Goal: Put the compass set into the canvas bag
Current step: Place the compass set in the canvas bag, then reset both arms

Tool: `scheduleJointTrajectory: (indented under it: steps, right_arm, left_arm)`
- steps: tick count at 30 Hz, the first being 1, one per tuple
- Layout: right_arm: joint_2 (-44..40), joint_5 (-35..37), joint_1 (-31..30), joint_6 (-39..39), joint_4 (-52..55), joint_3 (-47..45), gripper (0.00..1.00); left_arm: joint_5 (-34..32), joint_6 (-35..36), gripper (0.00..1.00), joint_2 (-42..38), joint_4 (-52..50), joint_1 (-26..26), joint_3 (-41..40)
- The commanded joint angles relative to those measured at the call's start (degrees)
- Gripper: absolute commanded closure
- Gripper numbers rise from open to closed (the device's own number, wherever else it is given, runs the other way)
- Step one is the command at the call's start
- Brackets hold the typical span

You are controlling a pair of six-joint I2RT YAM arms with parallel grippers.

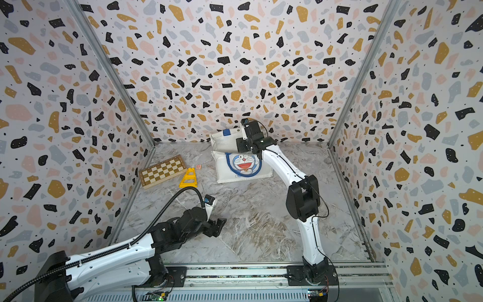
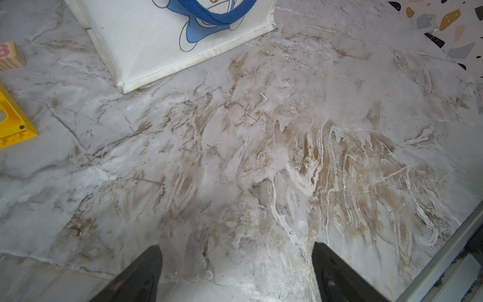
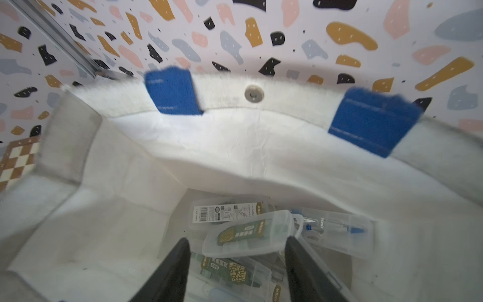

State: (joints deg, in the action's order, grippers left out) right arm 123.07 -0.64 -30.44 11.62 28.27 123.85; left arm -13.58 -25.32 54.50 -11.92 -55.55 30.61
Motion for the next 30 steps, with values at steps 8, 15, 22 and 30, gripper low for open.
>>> scheduleJointTrajectory:
  steps: [8,15,22,30]
  right_arm:
    - [-22.8,7.1,-2.2,-1.4,-3.6,-12.7,0.27]
    - [-57.8,20.1,-0.4,4.0,-34.9,-70.2,0.16]
    - [-63.7,31.2,10.0,-0.3,-59.0,-101.9,0.01]
    - [-49.9,23.0,22.1,-7.4,-93.7,-114.6,0.00]
  left_arm:
    - [-1.5,0.7,0.09,-1.4,0.6,0.9,0.5]
    - [-0.8,3.6,0.09,-1.8,0.8,1.9,0.8]
    - [-1.1,6.6,0.09,0.2,1.1,4.6,2.6]
    - [-2.3,8.9,0.08,1.3,4.3,9.0,2.6]
